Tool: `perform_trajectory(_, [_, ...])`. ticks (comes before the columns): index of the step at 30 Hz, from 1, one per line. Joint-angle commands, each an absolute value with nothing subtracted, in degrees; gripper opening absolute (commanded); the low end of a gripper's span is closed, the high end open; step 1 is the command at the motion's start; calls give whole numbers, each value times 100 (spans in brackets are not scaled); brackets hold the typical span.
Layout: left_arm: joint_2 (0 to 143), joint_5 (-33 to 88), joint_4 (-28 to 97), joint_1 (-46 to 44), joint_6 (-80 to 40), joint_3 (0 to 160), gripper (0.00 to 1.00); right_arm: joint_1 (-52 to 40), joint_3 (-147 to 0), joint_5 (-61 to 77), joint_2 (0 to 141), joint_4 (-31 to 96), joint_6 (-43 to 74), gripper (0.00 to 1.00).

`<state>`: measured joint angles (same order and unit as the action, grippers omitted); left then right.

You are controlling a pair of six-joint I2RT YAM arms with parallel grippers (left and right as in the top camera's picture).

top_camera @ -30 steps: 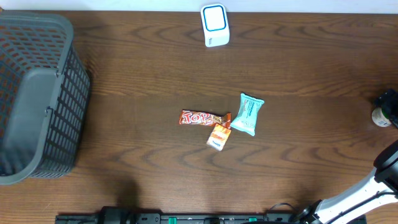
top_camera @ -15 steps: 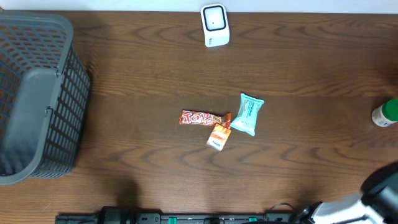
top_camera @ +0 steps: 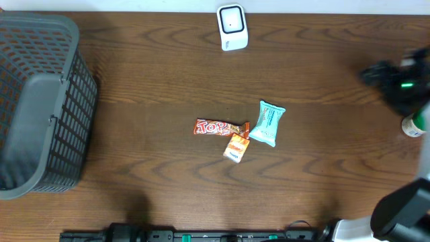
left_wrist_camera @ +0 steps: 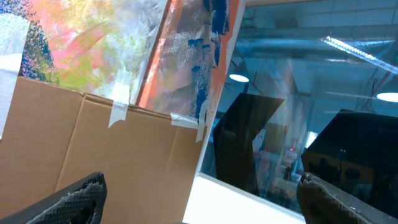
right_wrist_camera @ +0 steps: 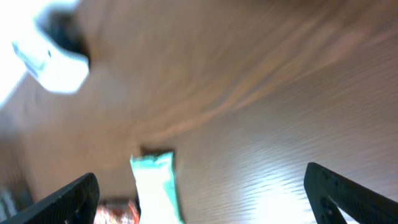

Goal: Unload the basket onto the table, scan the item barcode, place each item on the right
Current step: 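Move the right gripper over the mint-green wipes pack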

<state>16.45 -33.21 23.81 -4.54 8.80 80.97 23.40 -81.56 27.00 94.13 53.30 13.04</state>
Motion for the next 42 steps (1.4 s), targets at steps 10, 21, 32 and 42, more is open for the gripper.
perform_trajectory(10, [1612, -3371, 2359, -425, 849, 8084, 98, -1061, -7284, 1219, 10193, 4772, 2467, 99])
perform_trajectory(21, [1610, -3371, 2359, -425, 849, 8086, 98, -2530, -7284, -515, 10237, 4364, 3186, 90])
perform_trajectory(32, [1610, -3371, 2357, -425, 847, 8086, 98, -2565, -7284, -672, 10516, 4200, 4075, 95])
perform_trajectory(42, [1612, -3371, 2357, -425, 847, 8086, 98, -2565, -7284, -676, 10766, 4150, 4180, 81])
